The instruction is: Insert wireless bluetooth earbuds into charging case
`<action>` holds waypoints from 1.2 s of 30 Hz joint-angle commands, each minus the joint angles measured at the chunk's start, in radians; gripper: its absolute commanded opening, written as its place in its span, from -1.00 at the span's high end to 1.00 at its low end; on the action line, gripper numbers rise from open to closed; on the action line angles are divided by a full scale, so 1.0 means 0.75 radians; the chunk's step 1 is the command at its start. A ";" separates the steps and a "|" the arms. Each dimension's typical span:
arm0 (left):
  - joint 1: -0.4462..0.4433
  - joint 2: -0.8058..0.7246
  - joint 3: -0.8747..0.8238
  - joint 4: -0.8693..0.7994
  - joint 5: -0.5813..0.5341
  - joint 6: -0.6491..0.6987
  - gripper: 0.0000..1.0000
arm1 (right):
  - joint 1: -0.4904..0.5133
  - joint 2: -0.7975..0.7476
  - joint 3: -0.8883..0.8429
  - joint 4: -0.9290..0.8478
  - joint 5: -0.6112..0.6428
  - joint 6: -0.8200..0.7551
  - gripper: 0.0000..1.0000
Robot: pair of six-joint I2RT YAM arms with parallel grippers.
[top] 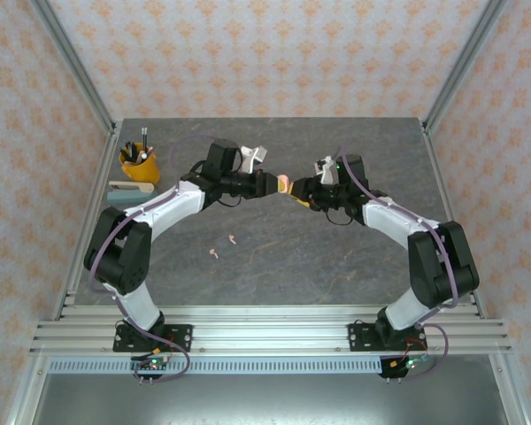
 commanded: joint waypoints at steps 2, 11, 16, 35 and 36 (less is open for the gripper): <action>-0.014 -0.056 0.019 0.042 0.041 -0.010 0.77 | 0.006 0.029 0.058 0.079 0.015 0.017 0.21; -0.024 -0.044 0.017 0.043 0.042 -0.008 0.77 | 0.005 0.026 0.071 0.085 0.013 0.021 0.23; -0.034 -0.042 0.024 0.049 0.054 -0.013 0.77 | 0.006 0.057 0.079 0.101 0.018 0.029 0.29; -0.048 -0.043 0.016 0.058 0.058 -0.029 0.77 | 0.005 0.096 0.122 0.122 0.005 0.049 1.00; -0.049 -0.043 0.020 0.058 0.059 -0.028 0.77 | 0.005 0.094 0.122 0.121 0.006 0.049 1.00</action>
